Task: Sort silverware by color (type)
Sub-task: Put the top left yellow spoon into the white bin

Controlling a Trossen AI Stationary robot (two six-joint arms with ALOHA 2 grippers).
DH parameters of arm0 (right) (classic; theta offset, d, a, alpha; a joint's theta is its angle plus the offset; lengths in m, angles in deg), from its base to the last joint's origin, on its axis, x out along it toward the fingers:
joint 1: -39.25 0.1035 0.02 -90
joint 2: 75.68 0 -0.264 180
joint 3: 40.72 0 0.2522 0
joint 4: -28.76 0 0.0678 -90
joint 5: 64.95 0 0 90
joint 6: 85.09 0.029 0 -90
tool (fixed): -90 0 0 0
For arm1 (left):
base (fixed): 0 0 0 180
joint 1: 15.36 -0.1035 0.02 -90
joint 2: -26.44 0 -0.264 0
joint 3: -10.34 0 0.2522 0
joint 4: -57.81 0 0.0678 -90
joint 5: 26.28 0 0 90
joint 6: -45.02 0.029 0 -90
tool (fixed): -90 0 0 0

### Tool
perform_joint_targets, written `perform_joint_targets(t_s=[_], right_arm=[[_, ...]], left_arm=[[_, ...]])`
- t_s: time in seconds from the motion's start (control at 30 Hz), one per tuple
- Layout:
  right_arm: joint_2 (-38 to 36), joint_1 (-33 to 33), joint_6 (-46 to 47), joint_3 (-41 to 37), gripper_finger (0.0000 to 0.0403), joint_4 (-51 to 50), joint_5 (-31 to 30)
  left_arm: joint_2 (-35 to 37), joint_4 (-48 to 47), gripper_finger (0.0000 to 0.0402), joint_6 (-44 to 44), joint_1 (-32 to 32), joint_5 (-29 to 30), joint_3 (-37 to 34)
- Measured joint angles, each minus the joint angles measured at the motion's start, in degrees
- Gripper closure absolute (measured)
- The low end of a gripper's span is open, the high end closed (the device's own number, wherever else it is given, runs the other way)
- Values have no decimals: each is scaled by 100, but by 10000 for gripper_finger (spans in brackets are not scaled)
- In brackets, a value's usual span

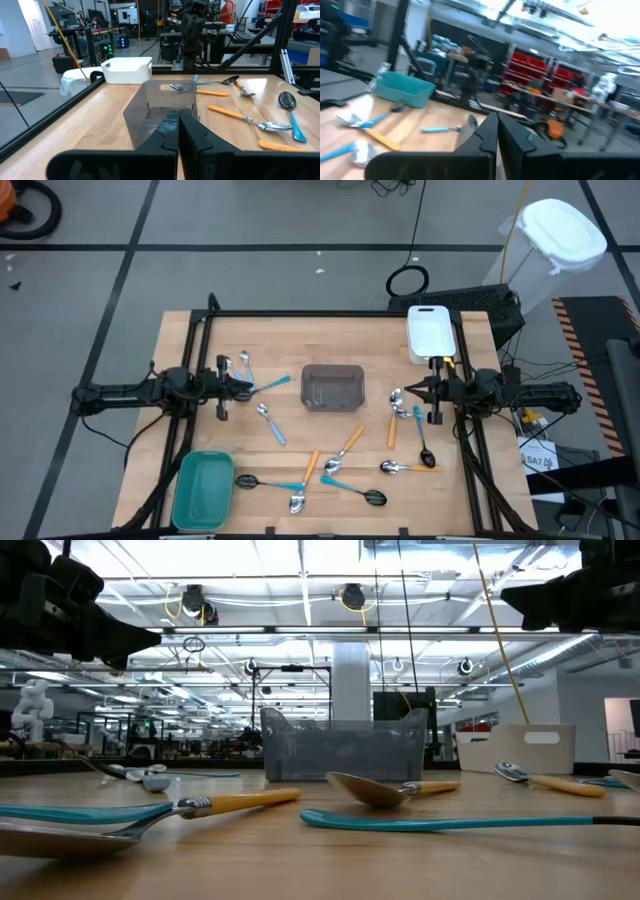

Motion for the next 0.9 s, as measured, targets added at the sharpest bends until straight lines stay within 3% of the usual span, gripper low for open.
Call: perform_joint_targets(t_s=[0.33, 0.9], right_arm=[[771, -1, 592, 1230, 401, -502, -9], [3591, 3, 1822, 3112, 402, -777, 19]], left_arm=[[0, 1, 401, 0, -1, 0, 0], [2, 111, 401, 0, -1, 9, -7]])
